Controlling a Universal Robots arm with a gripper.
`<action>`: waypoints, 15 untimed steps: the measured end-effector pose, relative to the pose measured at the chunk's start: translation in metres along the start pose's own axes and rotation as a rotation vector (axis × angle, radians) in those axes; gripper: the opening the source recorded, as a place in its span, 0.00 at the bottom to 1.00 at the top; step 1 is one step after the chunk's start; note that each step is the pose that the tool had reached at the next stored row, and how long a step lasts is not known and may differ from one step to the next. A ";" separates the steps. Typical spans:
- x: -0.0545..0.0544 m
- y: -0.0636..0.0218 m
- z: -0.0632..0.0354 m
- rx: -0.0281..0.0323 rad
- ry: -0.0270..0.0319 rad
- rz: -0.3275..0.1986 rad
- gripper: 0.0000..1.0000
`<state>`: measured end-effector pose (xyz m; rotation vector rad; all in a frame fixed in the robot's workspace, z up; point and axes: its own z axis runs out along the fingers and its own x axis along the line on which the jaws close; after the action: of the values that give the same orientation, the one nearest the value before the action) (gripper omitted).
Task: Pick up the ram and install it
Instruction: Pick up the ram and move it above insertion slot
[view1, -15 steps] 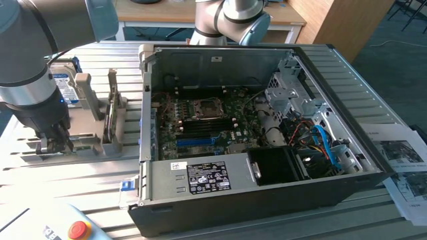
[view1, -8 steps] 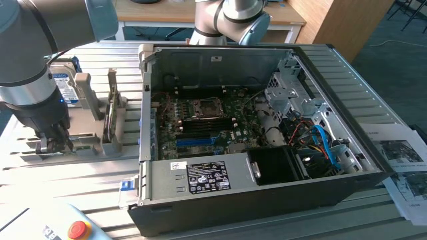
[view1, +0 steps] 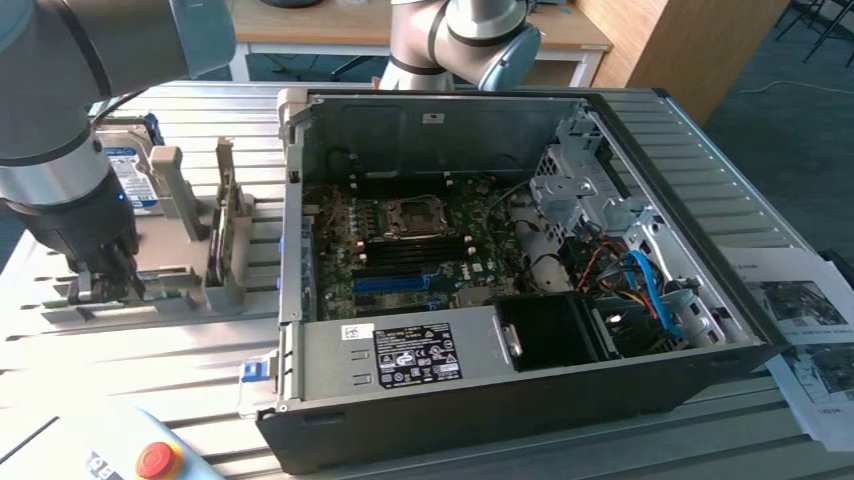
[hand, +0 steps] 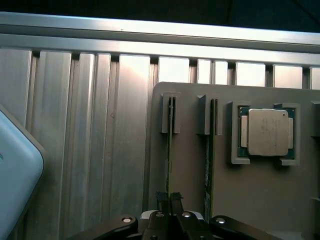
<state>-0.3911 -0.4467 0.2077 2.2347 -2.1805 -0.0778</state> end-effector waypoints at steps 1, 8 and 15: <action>0.000 0.0001 -0.0016 0.0000 0.0000 0.000 0.12; 0.000 0.0008 -0.0158 -0.0001 0.0000 0.000 0.12; -0.001 0.0016 -0.0335 0.0001 0.0002 0.000 0.12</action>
<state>-0.3911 -0.4467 0.2413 2.2347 -2.1804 -0.0775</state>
